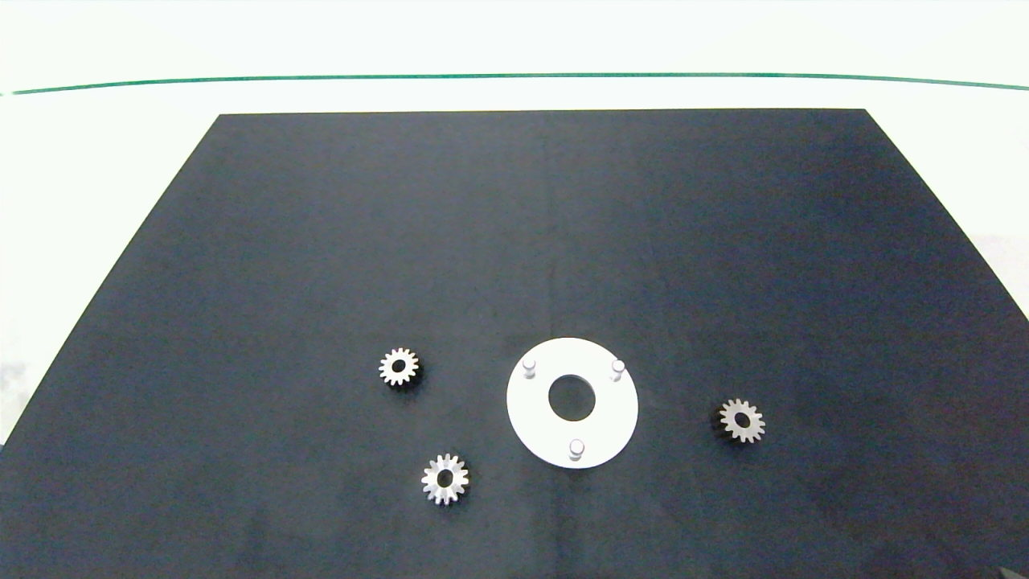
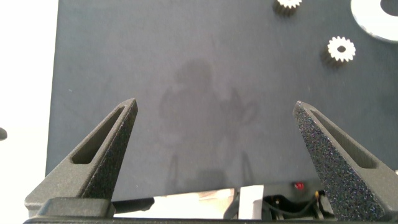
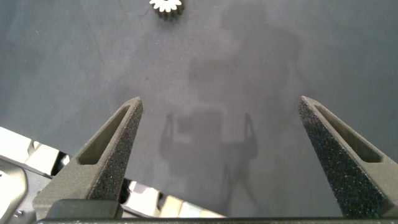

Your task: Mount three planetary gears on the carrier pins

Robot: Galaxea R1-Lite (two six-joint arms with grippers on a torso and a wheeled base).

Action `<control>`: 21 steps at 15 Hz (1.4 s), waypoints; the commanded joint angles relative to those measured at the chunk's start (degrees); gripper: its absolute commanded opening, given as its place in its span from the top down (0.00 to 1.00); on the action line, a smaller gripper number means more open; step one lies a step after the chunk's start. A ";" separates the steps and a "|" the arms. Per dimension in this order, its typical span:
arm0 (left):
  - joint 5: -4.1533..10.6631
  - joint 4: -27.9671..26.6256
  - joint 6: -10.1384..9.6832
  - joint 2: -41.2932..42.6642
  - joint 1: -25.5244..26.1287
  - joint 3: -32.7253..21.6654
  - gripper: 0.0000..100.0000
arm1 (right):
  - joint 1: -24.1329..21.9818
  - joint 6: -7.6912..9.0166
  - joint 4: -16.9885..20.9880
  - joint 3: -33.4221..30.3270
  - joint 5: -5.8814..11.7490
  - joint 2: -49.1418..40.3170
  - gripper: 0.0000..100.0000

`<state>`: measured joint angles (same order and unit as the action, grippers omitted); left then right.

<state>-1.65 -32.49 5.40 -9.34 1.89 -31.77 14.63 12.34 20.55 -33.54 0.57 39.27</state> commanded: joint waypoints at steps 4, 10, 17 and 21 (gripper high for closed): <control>-0.02 -0.38 0.05 2.13 -0.22 0.92 0.00 | 2.60 1.29 -11.41 -0.13 0.39 20.76 0.00; -0.02 -0.38 0.05 2.13 -0.13 0.92 0.00 | 7.87 1.11 -19.85 -0.13 2.42 32.54 0.00; -0.02 -0.38 -0.13 2.83 -0.31 0.92 0.00 | 11.39 0.85 -21.08 -3.64 4.61 39.04 0.00; -0.11 -0.38 -0.13 2.83 -0.31 0.92 0.00 | 11.39 0.76 -22.49 -5.40 4.70 42.65 0.00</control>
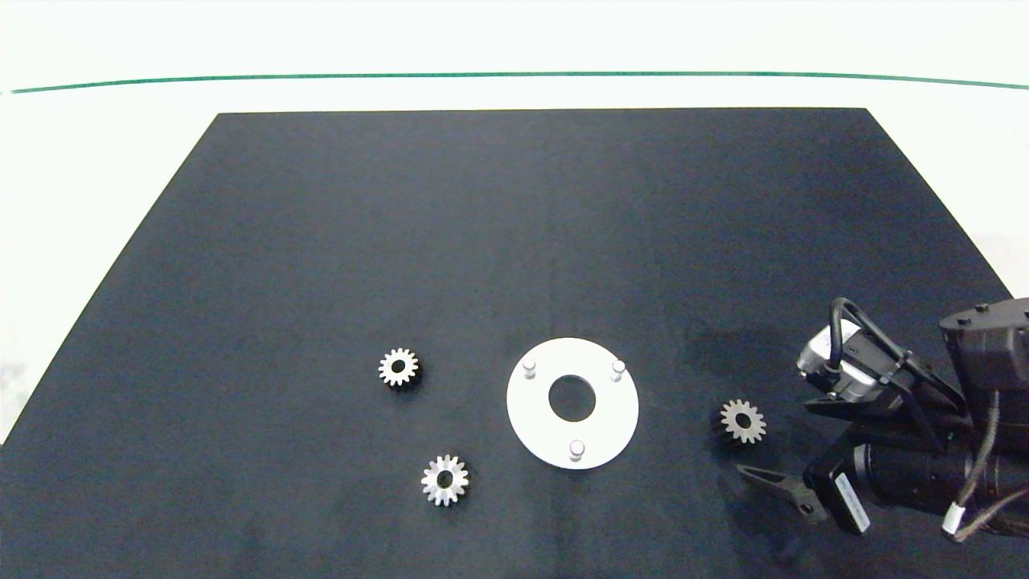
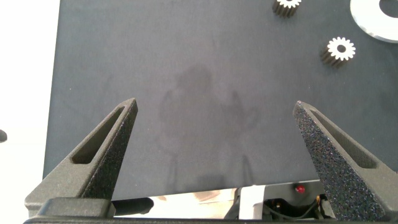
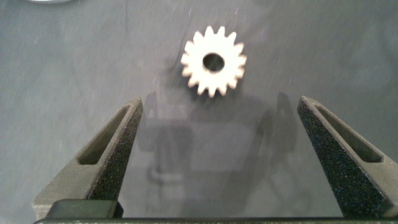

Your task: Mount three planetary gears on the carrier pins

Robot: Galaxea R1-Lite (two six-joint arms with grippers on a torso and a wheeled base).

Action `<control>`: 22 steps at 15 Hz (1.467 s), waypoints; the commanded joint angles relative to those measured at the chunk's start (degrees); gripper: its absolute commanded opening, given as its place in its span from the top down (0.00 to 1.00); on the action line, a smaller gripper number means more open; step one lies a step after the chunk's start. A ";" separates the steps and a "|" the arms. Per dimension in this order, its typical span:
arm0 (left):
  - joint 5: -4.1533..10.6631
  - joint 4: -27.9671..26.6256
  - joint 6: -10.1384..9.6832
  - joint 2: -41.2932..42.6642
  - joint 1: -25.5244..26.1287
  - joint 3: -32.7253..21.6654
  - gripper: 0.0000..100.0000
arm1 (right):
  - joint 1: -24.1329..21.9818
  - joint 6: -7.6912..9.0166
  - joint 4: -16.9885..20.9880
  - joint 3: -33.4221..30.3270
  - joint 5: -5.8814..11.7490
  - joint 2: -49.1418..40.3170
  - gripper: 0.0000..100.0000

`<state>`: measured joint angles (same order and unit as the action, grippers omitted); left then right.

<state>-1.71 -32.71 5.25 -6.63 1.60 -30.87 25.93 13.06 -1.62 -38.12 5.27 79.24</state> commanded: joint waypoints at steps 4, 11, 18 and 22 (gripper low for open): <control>-0.05 -0.16 0.02 0.13 0.07 -0.33 0.00 | 0.09 -0.31 -3.83 -1.52 0.09 6.45 0.00; -0.05 -0.08 0.02 0.13 0.07 -0.77 0.00 | 0.17 -0.31 -5.59 -2.84 0.18 8.74 0.12; 0.04 -0.16 0.02 0.04 0.07 -0.69 0.00 | 0.70 -0.31 -5.50 -3.01 0.18 8.83 0.26; 0.04 -0.16 0.02 0.04 0.07 -0.51 0.00 | 0.61 -0.31 -5.41 -3.10 0.18 8.92 0.35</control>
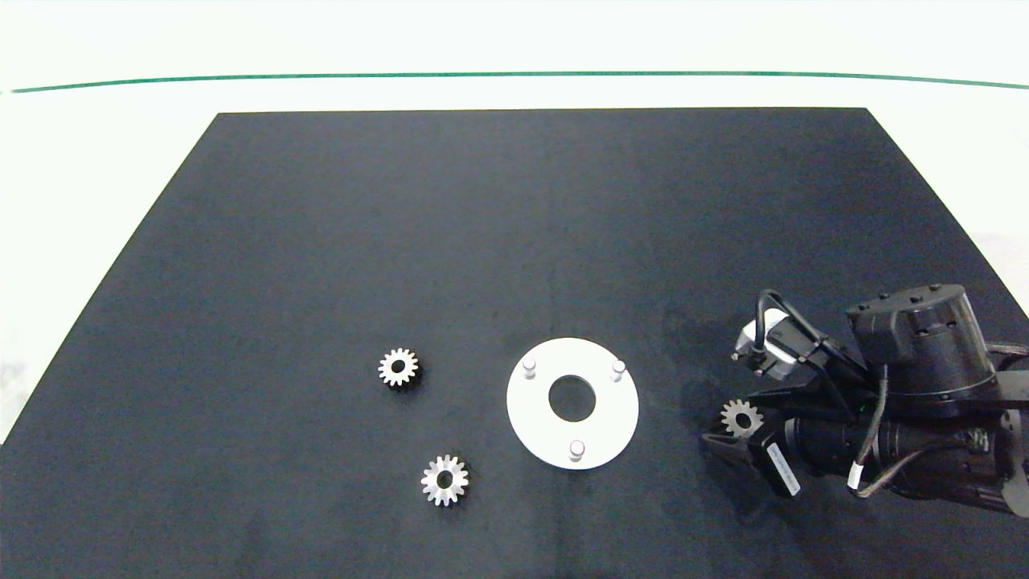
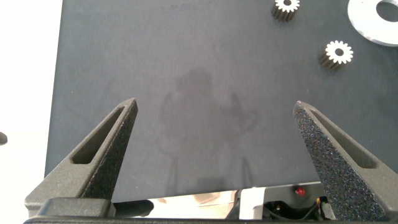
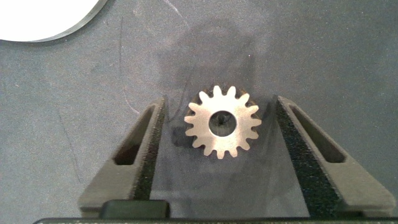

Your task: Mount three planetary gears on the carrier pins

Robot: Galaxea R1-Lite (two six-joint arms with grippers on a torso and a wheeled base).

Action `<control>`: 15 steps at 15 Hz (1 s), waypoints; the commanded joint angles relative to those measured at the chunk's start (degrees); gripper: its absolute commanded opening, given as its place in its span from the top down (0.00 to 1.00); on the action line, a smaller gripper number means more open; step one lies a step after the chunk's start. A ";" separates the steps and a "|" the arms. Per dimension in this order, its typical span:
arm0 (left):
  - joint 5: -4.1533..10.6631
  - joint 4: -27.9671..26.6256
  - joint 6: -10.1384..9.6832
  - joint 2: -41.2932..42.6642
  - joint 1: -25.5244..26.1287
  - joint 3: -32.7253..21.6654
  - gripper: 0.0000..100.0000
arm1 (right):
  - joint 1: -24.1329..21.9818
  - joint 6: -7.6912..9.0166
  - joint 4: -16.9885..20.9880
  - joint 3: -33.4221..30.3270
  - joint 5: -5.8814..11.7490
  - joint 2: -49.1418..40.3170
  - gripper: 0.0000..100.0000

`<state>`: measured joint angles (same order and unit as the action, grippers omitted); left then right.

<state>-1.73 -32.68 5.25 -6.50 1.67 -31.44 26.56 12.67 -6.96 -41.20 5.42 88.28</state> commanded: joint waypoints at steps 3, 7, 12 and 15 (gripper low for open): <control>-0.03 -0.19 0.02 -0.01 0.00 -0.03 0.00 | -0.02 0.08 -0.07 -0.02 0.02 0.57 0.41; -0.03 -0.19 0.02 -0.09 0.18 0.06 0.00 | -0.02 0.08 -0.16 -0.10 0.02 0.66 0.48; -0.03 -0.19 0.02 -0.01 0.35 0.06 0.00 | 0.07 -0.01 -0.25 -0.10 -0.06 1.01 0.59; -0.03 -0.19 0.02 -0.01 0.35 0.06 0.00 | -0.02 -0.01 -0.25 -0.02 -0.06 1.01 0.65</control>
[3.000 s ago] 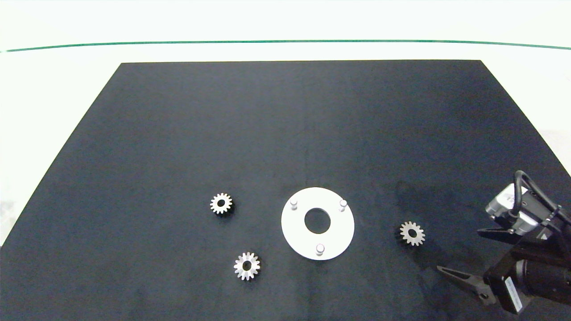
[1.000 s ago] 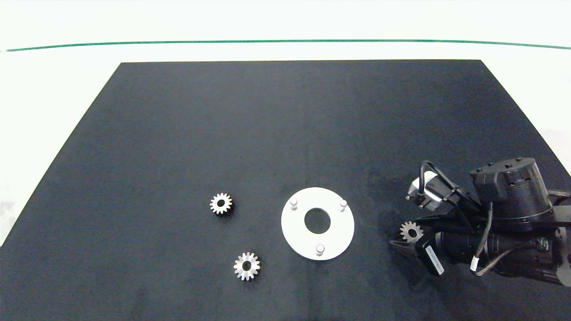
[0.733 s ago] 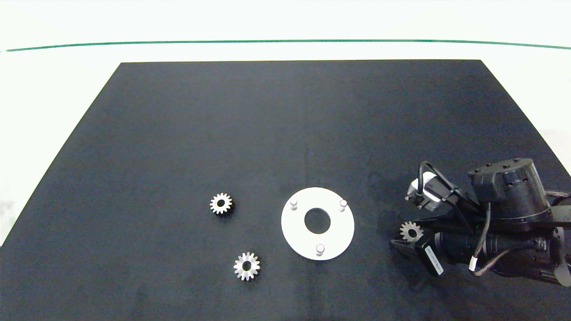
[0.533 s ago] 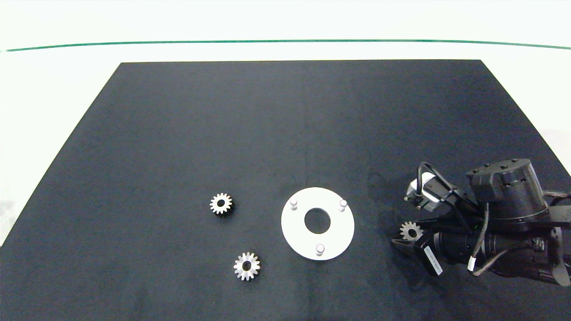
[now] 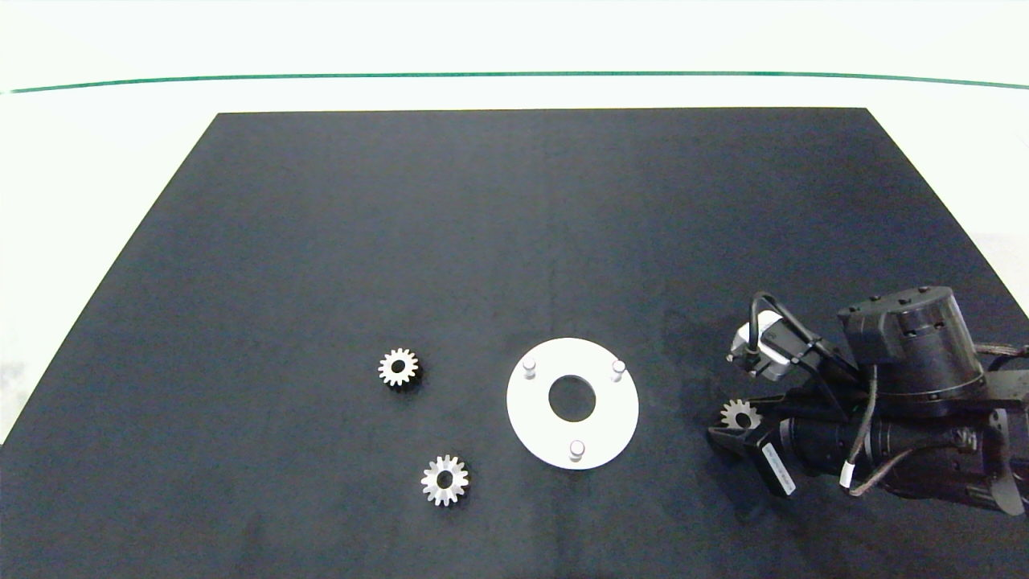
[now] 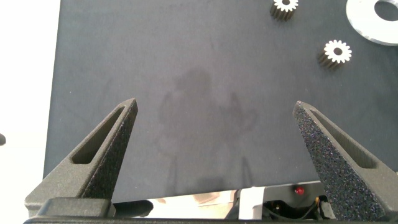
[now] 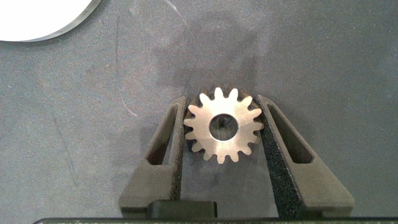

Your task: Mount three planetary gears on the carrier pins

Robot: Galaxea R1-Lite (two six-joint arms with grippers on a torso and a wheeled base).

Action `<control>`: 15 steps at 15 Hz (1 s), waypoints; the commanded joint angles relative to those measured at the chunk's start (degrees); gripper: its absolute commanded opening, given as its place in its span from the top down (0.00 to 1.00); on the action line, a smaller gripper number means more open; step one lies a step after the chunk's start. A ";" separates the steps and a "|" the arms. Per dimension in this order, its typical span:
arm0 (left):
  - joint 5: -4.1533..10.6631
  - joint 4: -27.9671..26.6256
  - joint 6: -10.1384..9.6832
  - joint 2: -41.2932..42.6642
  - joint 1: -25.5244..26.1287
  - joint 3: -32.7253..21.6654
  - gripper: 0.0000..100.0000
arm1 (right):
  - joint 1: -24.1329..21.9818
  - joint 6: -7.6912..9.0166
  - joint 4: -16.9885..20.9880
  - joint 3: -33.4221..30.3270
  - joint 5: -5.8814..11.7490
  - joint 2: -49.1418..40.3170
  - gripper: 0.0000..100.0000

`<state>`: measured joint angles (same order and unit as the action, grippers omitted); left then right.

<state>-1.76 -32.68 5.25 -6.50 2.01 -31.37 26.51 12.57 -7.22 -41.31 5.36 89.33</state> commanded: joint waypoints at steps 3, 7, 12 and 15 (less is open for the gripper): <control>0.00 -0.19 0.02 -0.01 0.01 0.08 0.00 | 0.03 0.09 0.01 0.09 0.09 -0.04 0.71; 0.00 -0.19 0.02 0.08 -0.17 -0.01 0.00 | 0.03 0.09 0.10 0.09 0.09 -0.21 0.78; 0.00 -0.19 0.02 0.17 -0.34 -0.10 0.00 | 0.12 0.26 3.79 -3.42 0.44 -3.64 0.78; 0.00 -0.19 0.11 0.43 -0.34 -0.19 0.00 | 1.52 0.26 9.33 -8.96 0.79 -4.69 0.78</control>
<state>-1.73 -32.68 5.29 -6.22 1.67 -31.55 27.26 12.75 0.94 -47.74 6.06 85.92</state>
